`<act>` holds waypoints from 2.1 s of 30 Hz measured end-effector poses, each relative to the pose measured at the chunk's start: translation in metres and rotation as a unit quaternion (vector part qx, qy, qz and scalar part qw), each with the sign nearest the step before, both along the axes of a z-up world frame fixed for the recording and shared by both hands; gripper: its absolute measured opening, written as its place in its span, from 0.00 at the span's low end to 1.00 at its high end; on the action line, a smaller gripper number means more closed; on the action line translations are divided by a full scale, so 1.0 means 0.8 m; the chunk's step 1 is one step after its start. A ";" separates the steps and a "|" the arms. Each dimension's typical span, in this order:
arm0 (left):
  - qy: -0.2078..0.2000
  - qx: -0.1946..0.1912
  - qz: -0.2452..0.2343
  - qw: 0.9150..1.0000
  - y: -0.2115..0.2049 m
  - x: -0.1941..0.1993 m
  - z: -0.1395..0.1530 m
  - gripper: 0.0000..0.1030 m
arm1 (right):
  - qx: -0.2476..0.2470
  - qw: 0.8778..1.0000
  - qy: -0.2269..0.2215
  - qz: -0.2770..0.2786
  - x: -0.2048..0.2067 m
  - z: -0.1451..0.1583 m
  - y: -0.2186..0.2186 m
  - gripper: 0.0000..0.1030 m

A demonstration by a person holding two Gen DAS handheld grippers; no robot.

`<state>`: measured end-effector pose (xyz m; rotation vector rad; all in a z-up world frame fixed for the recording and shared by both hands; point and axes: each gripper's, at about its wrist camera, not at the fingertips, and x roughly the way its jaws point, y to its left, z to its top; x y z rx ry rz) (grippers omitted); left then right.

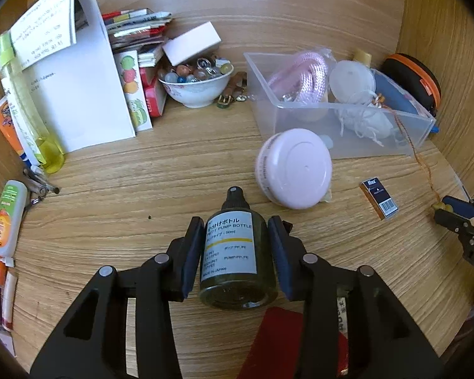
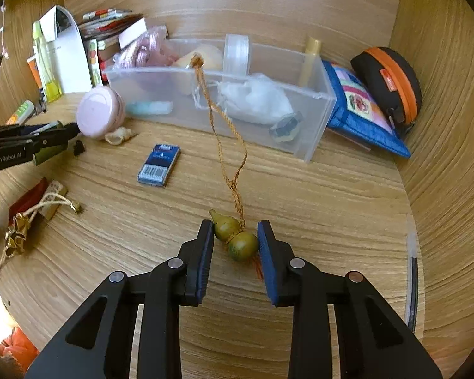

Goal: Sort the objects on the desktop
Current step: 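Carry the pump bottle into the bin with the left tool while the right drops the gourd in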

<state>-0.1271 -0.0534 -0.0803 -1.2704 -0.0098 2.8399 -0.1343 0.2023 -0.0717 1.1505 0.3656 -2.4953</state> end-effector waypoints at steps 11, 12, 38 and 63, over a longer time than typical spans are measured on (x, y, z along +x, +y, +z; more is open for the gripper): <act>0.065 0.010 0.015 0.998 0.007 0.010 0.043 0.40 | -0.030 0.999 0.029 0.009 0.000 0.038 -0.007 0.25; 0.071 0.009 0.014 0.997 0.009 0.011 0.047 0.40 | -0.031 0.999 0.033 0.009 0.000 0.041 -0.008 0.25; 0.136 0.043 -0.024 0.989 0.032 -0.031 0.134 0.40 | -0.097 0.988 0.120 -0.004 -0.089 0.147 -0.010 0.25; 0.068 0.037 -0.116 0.990 0.143 -0.153 0.097 0.40 | -0.073 0.996 0.039 -0.033 -0.182 0.057 -0.007 0.25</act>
